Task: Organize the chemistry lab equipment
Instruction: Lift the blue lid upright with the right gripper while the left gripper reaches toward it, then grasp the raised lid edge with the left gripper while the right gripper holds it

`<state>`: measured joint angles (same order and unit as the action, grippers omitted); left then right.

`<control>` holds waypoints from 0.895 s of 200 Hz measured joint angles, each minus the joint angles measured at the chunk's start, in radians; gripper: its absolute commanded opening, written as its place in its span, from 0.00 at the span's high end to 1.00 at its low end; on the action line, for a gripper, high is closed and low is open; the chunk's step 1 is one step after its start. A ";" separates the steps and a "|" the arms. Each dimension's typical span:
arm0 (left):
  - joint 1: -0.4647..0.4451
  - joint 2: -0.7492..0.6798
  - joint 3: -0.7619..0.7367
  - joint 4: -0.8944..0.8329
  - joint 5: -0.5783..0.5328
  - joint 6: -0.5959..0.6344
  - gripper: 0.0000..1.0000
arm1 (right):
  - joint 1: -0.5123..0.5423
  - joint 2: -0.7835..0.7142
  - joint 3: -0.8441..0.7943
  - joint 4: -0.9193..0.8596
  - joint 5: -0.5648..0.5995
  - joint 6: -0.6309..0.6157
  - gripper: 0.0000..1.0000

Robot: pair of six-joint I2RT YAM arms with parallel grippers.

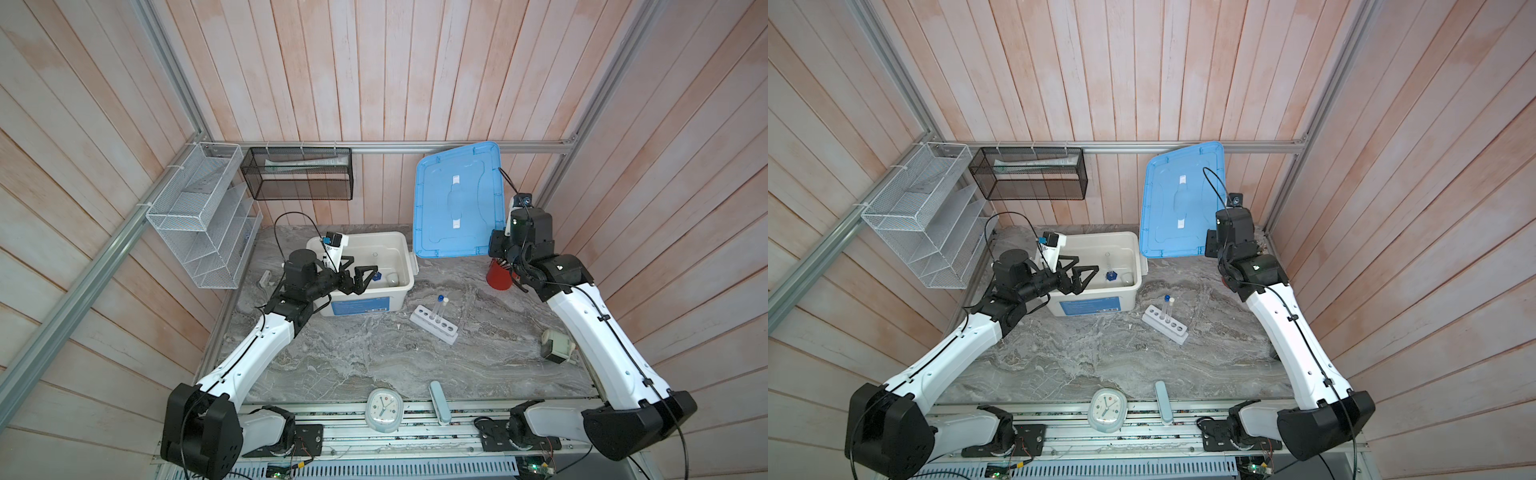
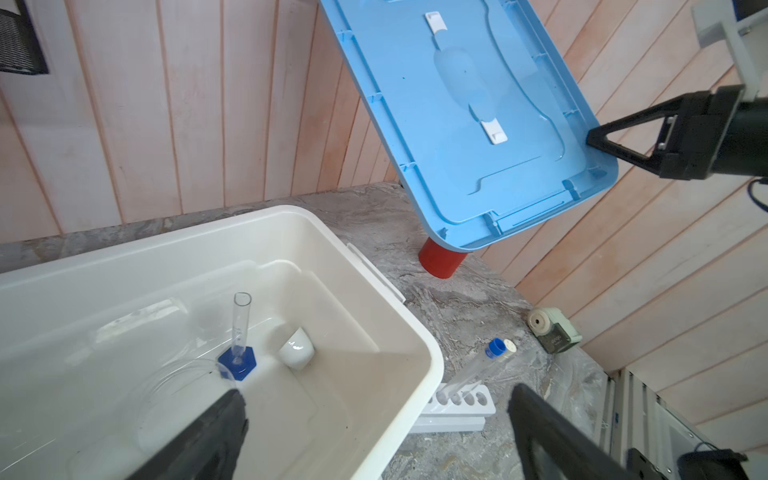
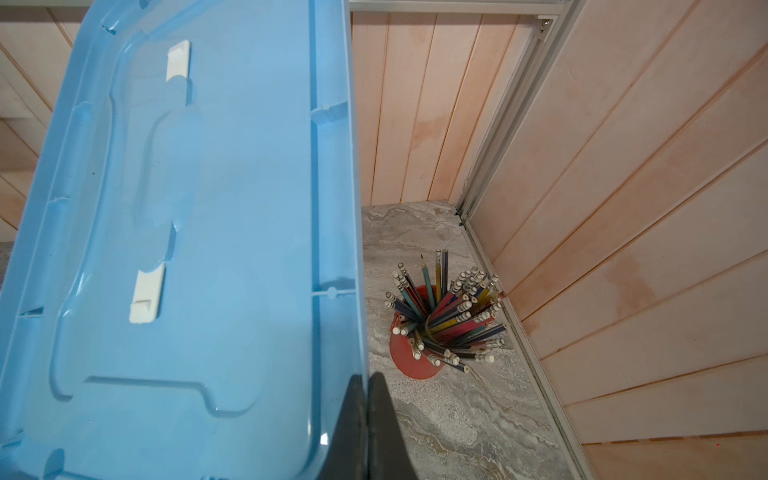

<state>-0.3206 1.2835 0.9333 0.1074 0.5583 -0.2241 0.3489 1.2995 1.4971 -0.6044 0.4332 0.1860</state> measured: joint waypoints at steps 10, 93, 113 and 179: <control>-0.004 0.018 0.004 0.021 0.014 -0.008 0.00 | 0.005 -0.006 0.000 -0.005 -0.005 0.000 1.00; -0.034 0.277 0.134 0.248 0.130 -0.123 0.00 | 0.064 -0.021 0.008 -0.055 -0.039 -0.006 1.00; -0.040 0.311 0.155 0.294 0.157 -0.152 0.00 | 0.076 -0.021 0.016 -0.061 -0.039 -0.007 1.00; -0.049 0.413 0.231 0.367 0.197 -0.202 0.00 | 0.089 -0.017 0.035 -0.072 -0.043 -0.012 1.00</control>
<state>-0.3695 1.6962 1.1645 0.4744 0.7555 -0.4259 0.4381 1.2827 1.5322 -0.6765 0.3904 0.1738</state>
